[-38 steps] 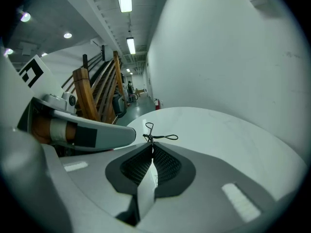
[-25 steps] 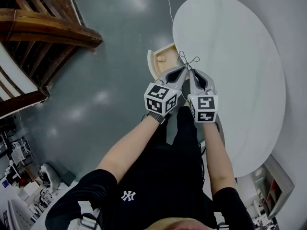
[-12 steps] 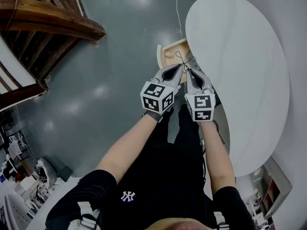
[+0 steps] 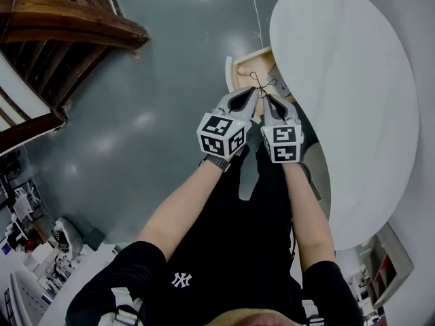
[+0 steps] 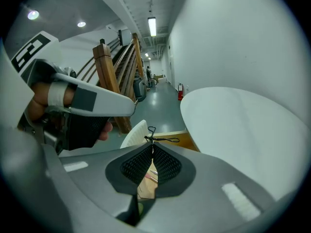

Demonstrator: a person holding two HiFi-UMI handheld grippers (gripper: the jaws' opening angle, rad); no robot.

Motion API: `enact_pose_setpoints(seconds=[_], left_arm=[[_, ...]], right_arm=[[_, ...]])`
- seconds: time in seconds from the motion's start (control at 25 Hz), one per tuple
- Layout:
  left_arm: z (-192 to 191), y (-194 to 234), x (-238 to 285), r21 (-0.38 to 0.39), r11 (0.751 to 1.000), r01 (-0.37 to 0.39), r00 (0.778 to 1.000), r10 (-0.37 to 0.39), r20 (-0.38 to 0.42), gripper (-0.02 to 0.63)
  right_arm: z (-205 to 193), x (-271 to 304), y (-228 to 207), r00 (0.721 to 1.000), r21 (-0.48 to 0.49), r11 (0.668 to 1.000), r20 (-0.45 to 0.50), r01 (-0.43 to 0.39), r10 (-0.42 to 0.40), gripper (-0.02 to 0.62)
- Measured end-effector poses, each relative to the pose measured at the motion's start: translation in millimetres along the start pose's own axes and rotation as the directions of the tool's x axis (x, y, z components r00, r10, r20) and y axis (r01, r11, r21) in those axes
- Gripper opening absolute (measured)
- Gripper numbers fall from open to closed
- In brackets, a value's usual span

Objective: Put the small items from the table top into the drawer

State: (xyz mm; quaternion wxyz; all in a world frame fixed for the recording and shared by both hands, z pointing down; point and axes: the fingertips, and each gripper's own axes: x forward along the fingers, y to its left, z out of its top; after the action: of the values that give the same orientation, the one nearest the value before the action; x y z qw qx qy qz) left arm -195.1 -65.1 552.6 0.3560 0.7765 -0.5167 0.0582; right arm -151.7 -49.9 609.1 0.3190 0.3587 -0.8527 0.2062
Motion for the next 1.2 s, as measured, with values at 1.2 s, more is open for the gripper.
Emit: enact_pose_setpoints(seconds=[1.2], left_arm=[[-16.0,39.9,40.8,0.014,1.0,-0.014,1.0,0.014,-0.004,0.001]], right_arm=[[-71.2,102.5,-21.7,0.983,0.03,0.999,-0.181,-0.032,0.037,0.126]])
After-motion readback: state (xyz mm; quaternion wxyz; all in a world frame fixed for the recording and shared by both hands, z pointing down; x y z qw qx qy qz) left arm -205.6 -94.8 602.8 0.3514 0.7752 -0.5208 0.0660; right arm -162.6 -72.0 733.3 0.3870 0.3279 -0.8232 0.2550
